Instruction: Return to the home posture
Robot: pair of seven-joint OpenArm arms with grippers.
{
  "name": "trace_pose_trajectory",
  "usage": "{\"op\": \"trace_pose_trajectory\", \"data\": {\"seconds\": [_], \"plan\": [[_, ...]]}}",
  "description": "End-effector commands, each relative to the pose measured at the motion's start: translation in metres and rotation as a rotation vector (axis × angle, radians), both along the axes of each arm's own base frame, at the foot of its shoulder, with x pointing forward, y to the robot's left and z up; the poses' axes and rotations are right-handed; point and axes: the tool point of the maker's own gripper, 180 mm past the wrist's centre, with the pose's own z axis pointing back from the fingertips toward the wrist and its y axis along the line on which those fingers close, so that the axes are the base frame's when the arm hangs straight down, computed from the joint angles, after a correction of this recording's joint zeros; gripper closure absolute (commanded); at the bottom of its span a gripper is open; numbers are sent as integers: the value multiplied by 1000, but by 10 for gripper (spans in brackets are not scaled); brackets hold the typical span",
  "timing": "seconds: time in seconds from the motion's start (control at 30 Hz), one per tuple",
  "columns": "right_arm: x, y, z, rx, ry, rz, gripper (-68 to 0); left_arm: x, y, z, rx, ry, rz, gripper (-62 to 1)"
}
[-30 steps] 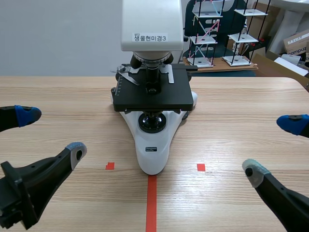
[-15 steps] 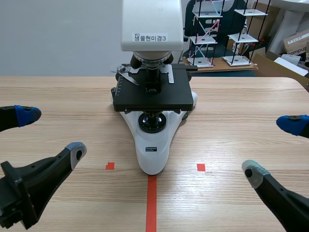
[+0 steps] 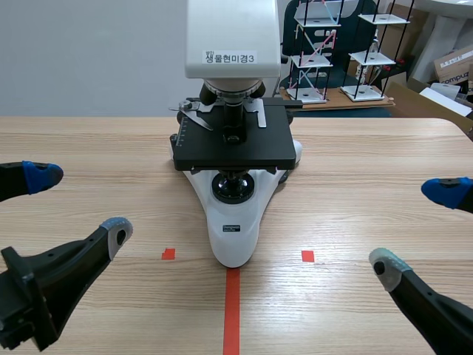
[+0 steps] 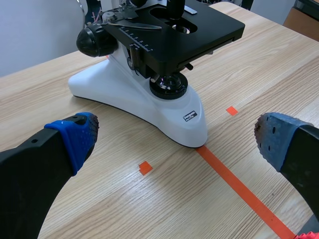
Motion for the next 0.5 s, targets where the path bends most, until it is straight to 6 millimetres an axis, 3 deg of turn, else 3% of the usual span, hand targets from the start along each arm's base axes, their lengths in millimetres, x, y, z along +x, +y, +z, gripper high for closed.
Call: {"op": "trace_pose_trajectory", "data": {"seconds": [0.0, 0.47], "plan": [[4, 0, 8, 22, -27, -2, -679, -1, -2, 6, -21, -11, -2, -623], [4, 0, 4, 6, -12, -2, -679, -1, -2, 6, -21, -11, -2, -623]]}}
